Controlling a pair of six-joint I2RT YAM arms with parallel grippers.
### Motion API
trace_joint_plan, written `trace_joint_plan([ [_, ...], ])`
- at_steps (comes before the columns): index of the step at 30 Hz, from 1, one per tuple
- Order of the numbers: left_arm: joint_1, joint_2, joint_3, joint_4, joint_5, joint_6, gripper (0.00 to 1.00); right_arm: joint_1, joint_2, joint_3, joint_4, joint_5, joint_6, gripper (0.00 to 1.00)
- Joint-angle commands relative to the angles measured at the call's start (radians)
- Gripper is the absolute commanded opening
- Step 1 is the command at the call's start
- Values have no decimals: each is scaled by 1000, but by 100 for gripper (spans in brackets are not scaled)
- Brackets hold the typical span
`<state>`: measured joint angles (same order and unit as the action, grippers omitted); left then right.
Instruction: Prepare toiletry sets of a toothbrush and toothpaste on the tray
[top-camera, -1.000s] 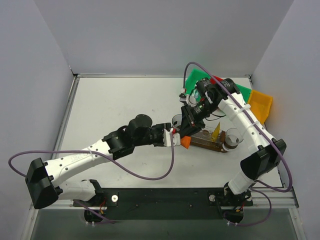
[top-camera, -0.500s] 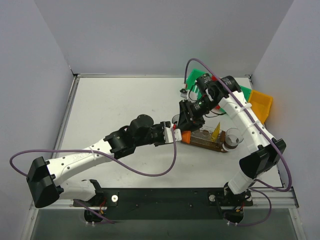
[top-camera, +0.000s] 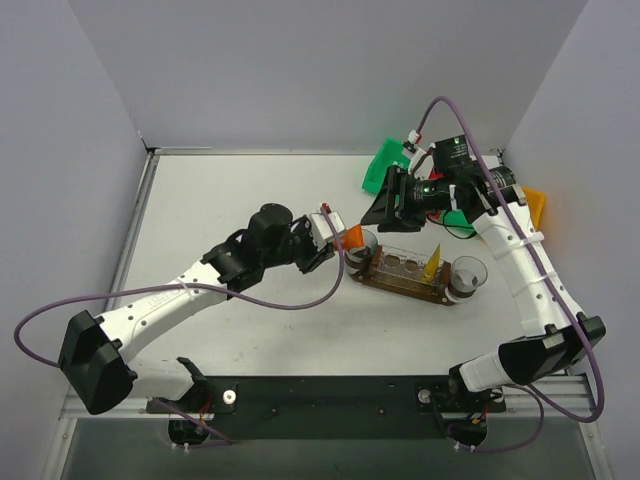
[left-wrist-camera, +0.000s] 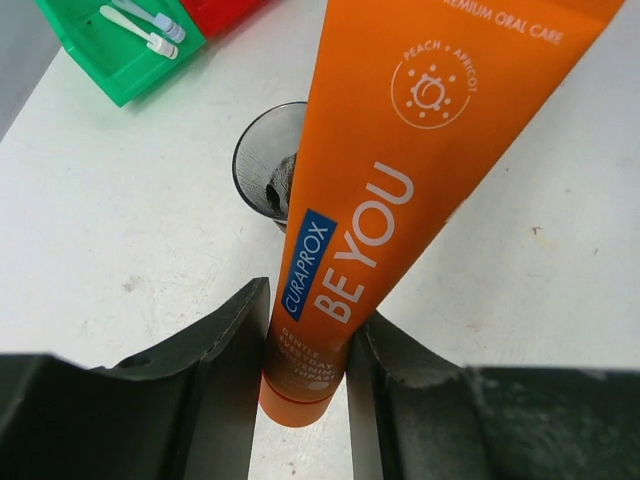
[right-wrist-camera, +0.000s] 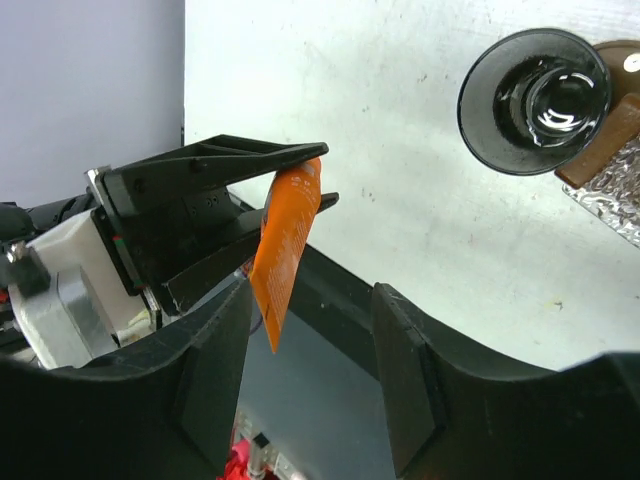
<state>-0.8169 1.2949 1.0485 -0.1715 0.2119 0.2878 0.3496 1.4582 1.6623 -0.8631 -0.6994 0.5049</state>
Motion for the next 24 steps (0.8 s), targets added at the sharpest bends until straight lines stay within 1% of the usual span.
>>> trace_joint_plan([
  [1, 25, 7, 71, 20, 64, -118, 0, 40, -62, -1, 73, 101, 43, 48],
  [4, 42, 17, 82, 6, 78, -142, 0, 57, -65, -9, 108, 126, 61, 48],
  [8, 64, 14, 88, 6, 95, -176, 0, 83, -64, -6, 114, 156, 46, 48],
  [13, 65, 15, 87, 7, 101, -190, 0, 92, -44, -10, 114, 163, 50, 48],
  [14, 65, 15, 87, 6, 101, -191, 0, 97, -39, -9, 115, 164, 52, 47],
  [15, 67, 15, 87, 7, 101, -193, 0, 112, -32, -6, 113, 166, 52, 43],
  [16, 65, 15, 91, 6, 100, -193, 0, 120, -16, 2, 111, 176, 49, 41],
  [18, 67, 15, 93, 6, 98, -196, 0, 143, -10, 7, 110, 186, 44, 40],
  [24, 67, 15, 93, 1, 93, -196, 0, 178, 11, 28, 108, 218, 47, 39],
])
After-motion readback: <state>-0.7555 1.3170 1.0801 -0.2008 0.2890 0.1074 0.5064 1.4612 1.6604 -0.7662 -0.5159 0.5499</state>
